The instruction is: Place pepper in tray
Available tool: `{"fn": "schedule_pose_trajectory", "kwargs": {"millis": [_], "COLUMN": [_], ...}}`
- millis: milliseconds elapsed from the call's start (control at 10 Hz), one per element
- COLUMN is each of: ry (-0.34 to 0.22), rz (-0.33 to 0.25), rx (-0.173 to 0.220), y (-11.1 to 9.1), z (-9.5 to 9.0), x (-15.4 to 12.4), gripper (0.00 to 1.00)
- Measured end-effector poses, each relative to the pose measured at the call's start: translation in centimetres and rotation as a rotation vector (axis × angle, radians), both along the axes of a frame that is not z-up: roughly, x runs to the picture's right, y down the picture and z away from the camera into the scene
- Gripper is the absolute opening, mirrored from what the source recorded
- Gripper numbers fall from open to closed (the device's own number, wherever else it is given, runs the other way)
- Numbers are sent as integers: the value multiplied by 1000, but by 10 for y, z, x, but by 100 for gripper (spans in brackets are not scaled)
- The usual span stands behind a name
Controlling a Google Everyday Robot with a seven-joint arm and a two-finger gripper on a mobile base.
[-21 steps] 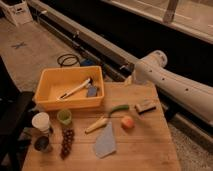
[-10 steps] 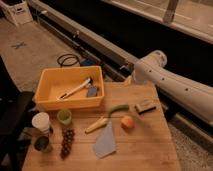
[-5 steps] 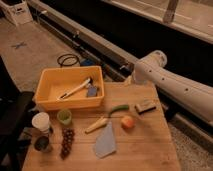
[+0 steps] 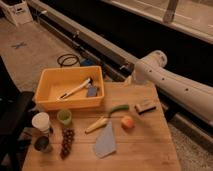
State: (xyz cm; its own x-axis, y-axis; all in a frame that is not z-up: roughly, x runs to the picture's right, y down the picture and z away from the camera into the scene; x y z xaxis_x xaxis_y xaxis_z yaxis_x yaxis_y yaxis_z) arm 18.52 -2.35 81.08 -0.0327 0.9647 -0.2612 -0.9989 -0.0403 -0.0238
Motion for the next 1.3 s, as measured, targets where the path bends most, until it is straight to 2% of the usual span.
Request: {"fn": "schedule_pose_trajectory", "kwargs": {"millis": [100,300,400,500,700,900,1000,1100,1300], "ry": [5,-9,-32,-55,-161,-314,-388,-492,-587], "rz": [-14,-105,-155,-211,-341,-499,-564,-656,-736], "rx": [-1,-25,-53,-97,-158,-188,-186,-176,-156], "y": [-1,1,11,29,58,83,92,104,113], "z": [1,9,17,26,35,30,25,18,11], "x": [1,-12,-20,-17,-33,-48,-52,-57,-64], "gripper": [72,72,72,72,72,72,72,72,72]}}
